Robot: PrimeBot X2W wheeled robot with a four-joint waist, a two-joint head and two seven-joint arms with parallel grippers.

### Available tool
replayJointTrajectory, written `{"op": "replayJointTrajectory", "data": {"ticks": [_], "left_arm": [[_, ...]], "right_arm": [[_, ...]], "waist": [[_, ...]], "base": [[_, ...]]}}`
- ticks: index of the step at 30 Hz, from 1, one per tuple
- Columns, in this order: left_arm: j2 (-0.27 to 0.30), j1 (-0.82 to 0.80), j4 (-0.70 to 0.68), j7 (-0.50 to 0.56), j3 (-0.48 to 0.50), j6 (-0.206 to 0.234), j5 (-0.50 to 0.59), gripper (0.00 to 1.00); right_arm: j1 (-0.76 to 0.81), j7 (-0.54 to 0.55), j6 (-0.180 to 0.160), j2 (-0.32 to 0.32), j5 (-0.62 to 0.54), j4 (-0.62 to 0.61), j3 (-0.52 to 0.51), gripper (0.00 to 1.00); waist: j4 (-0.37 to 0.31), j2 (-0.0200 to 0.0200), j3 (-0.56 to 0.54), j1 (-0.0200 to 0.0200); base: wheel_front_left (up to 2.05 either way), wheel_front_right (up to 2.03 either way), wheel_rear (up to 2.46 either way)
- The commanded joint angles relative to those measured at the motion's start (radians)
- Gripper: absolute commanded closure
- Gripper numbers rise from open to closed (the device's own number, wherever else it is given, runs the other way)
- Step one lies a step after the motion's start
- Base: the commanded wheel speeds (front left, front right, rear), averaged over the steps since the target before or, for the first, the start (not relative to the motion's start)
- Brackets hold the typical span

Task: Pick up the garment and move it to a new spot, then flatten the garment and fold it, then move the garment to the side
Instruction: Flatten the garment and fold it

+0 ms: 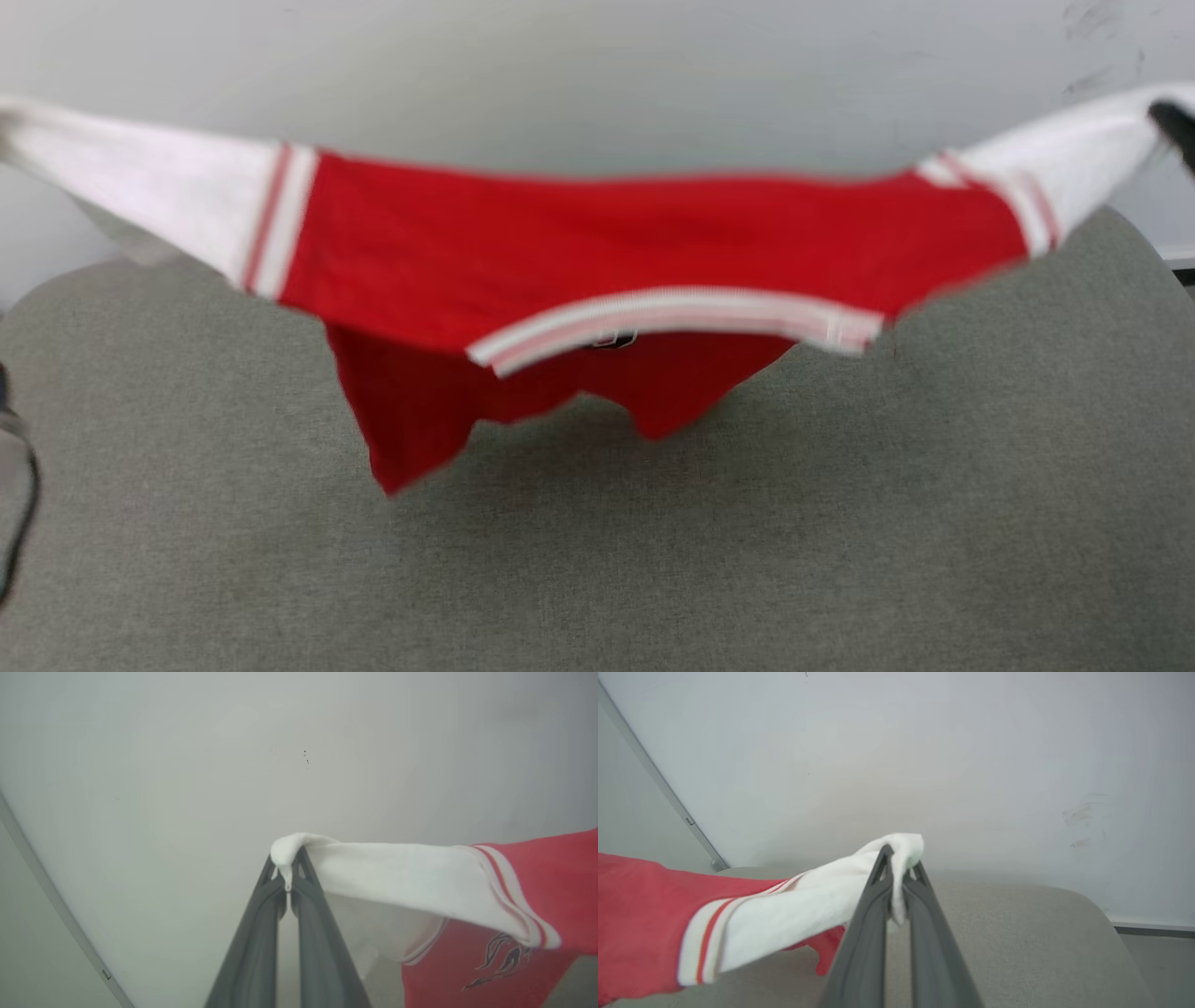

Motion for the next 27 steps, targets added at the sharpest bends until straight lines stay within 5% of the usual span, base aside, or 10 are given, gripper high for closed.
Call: {"op": "replayJointTrajectory", "data": {"ticks": [1, 16, 27], "left_arm": [[0.015, -0.045, 0.019, -0.01, 0.023, 0.012, 0.009, 1.0], [0.104, -0.433, 0.208, -0.069, -0.041, -0.024, -0.014, 1.0], [0.1, -0.99, 0.597, -0.212, -0.239, -0.06, 0.077, 1.0]], "right_arm": [[-0.06, -0.01, 0.0, 0.025, 0.005, 0.0, -0.008, 1.0], [-0.393, -0.082, 0.0, 0.014, -0.106, 0.074, 0.049, 1.0], [-0.749, -0.252, 0.0, -0.018, -0.261, 0.295, 0.09, 1.0]], "waist": [[-0.005, -0.0001, 0.006, 0.0001], [-0.024, -0.0001, 0.18, 0.0001], [-0.008, -0.0001, 0.466, 0.0001]], "base": [[0.0, 0.0, 0.0], [0.0, 0.0, 0.0], [0.0, 0.0, 0.0]]}}
